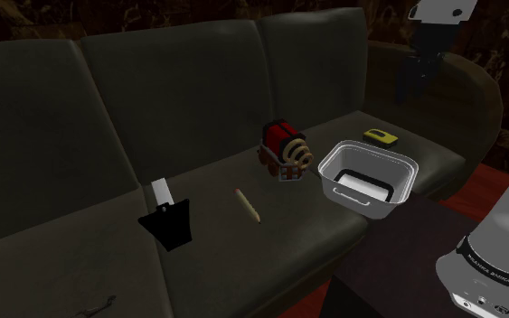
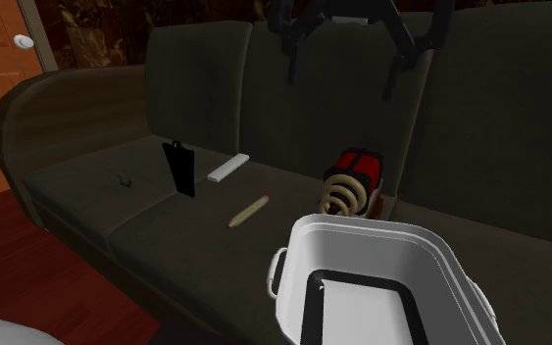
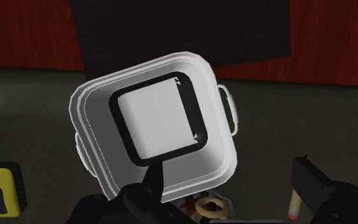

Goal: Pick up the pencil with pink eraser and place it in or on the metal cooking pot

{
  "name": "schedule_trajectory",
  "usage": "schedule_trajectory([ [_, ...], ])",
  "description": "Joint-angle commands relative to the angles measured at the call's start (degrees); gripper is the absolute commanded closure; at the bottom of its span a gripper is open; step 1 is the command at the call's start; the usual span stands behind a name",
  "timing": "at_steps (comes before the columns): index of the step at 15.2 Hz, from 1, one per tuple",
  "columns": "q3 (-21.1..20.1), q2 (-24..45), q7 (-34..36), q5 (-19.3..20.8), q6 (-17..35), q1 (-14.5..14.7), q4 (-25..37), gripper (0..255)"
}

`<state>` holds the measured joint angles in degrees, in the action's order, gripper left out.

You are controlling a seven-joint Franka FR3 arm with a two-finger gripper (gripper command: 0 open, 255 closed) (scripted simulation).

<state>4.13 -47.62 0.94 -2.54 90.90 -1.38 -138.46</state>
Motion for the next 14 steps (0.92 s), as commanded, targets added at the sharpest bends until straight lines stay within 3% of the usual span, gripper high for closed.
schedule_trajectory([
  [1, 0.0, 0.0, 0.0, 0.0, 0.0, 0.0, 0.0, 0],
  [14, -10.8, 18.8, 11.0, -4.6, 22.6, 3.4, -3.5, 0],
])
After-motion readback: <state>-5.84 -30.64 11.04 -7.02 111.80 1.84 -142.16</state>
